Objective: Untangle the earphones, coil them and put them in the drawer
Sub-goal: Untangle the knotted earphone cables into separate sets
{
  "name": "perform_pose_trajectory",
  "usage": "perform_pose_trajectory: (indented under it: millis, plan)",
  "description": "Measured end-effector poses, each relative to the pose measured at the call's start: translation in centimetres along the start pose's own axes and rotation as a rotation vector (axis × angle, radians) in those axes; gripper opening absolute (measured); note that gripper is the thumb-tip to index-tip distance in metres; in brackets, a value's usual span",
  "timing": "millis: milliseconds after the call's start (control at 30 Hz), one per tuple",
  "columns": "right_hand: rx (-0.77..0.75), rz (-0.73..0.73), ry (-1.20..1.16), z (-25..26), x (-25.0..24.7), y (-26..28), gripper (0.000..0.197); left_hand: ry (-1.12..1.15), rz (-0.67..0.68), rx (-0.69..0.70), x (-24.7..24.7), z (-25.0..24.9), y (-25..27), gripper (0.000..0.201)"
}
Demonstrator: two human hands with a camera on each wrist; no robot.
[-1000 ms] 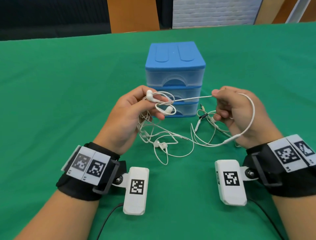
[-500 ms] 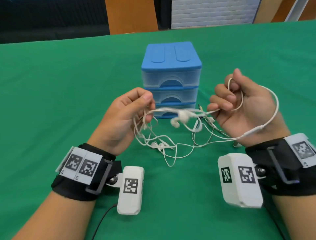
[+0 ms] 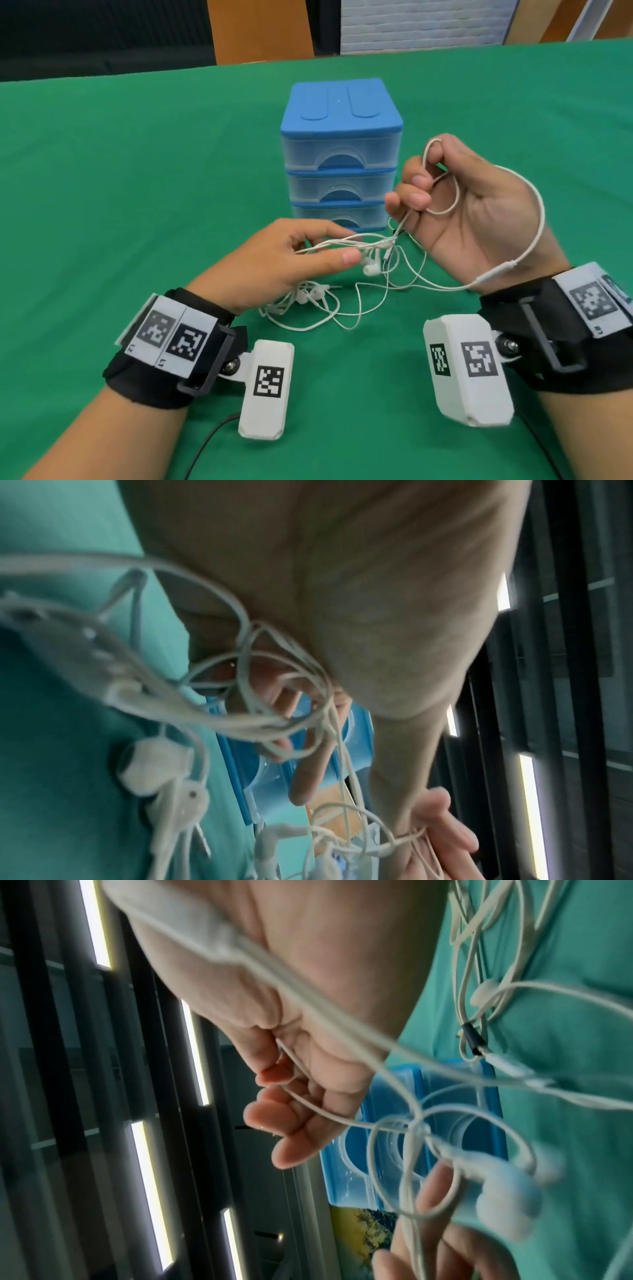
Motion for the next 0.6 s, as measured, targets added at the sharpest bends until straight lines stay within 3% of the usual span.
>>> perform_pose_trajectory:
  millis: [167, 267, 333, 467, 600]
  plan:
    - [0.019, 0.082, -0.025, -1.4, 1.4, -0.2, 0.021, -0.011, 0.058, 0.120, 0.7, -1.1, 0.0, 0.036]
    - [0.000, 0.080, -0.027, -1.6, 1.7, -0.4, 0.021, 0.071, 0.043, 0.185, 0.6, -1.4, 0.0, 0.025]
    - [-0.059, -0.003, -0.014, -1.1, 0.9, -0.5, 0.021, 0.178, -0.033, 0.213, -0.3, -1.6, 0.0, 0.014]
    - [-0.148, -0.276, -0.049, -0.2, -2.1, -0.4, 0.021, 0.231, -0.219, 0.235, -2.5, -1.5, -0.2, 0.011]
    - [-0.065, -0.337, -0.061, -1.0, -2.6, -0.2, 0.026, 0.269, -0.307, 0.266, -3.0, -1.5, -0.2, 0.012]
Point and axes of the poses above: each hand's wrist, its own y-axis away from the middle knuckle, its own x-axis out of the palm, z = x × y, the point moved 8 cm from there along -y, towards the middle knuckle, and after that the axes turned 3 degrees about -x, right-handed, at the moved point
